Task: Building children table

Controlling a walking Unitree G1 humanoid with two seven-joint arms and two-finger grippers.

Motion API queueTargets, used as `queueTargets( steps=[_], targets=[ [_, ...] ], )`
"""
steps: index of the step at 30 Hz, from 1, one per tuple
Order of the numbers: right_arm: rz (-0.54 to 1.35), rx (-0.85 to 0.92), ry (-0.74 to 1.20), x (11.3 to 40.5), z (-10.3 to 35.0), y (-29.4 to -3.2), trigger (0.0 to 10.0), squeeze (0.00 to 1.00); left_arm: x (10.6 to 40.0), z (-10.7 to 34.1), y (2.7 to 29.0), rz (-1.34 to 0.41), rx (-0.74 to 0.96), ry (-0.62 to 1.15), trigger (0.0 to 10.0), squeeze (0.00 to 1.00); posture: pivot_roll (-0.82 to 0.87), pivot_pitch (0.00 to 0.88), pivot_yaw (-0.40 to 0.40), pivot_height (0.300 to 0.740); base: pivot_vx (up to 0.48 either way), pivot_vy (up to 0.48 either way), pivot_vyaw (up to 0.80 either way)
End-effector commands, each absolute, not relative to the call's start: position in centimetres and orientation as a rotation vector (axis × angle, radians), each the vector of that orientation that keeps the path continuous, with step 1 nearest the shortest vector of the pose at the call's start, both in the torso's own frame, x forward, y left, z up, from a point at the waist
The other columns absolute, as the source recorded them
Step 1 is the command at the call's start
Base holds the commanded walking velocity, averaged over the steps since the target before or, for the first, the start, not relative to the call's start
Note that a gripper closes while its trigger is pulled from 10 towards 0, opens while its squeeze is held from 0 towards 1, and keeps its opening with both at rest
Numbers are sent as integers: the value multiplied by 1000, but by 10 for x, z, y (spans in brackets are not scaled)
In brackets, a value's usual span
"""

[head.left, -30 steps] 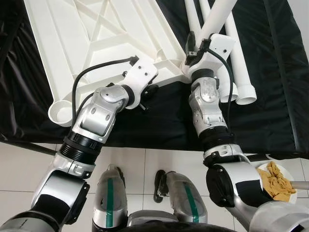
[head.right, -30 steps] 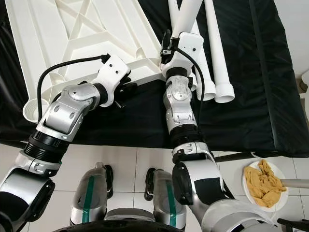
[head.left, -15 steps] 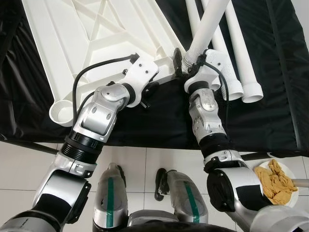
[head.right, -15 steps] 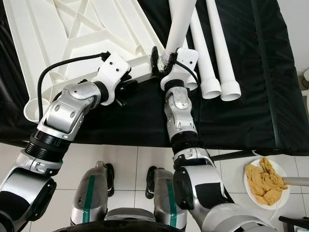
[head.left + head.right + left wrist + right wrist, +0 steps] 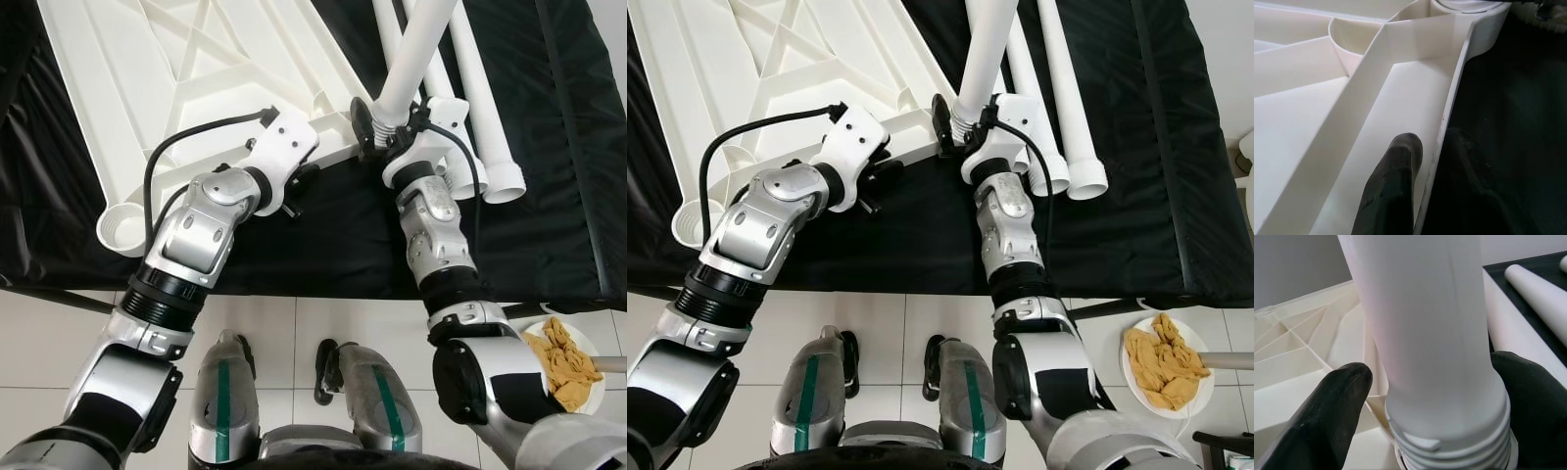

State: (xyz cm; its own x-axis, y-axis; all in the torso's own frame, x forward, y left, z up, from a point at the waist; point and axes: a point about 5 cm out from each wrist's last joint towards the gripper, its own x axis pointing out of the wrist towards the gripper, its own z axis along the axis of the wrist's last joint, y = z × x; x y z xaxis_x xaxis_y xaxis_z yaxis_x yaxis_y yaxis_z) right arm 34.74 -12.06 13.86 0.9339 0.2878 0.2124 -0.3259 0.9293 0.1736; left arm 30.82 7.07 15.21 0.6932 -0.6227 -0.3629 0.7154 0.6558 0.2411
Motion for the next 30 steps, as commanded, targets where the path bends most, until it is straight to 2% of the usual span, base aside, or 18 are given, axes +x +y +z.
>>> queueTargets(
  steps=[1,6,13,29,30],
  targets=[
    [360,215,-182,349,143,-127,10000,0,303,154,65,-810,413,221,10000,0,103,106,-51,740,0,0,0],
    [378,201,-192,350,147,-133,10000,0,303,154,65,-817,421,220,10000,0,101,104,-53,740,0,0,0],
    [505,137,-230,355,170,-156,10000,0,302,153,61,-839,428,209,10000,0,90,98,-55,740,0,0,0],
    [733,-11,-208,364,195,-170,10000,0,300,153,57,-869,439,194,10000,0,90,86,-49,740,0,0,0],
    [755,-11,-190,365,195,-172,9490,0,300,153,57,-875,441,193,10000,0,91,85,-48,740,0,0,0]
  ],
)
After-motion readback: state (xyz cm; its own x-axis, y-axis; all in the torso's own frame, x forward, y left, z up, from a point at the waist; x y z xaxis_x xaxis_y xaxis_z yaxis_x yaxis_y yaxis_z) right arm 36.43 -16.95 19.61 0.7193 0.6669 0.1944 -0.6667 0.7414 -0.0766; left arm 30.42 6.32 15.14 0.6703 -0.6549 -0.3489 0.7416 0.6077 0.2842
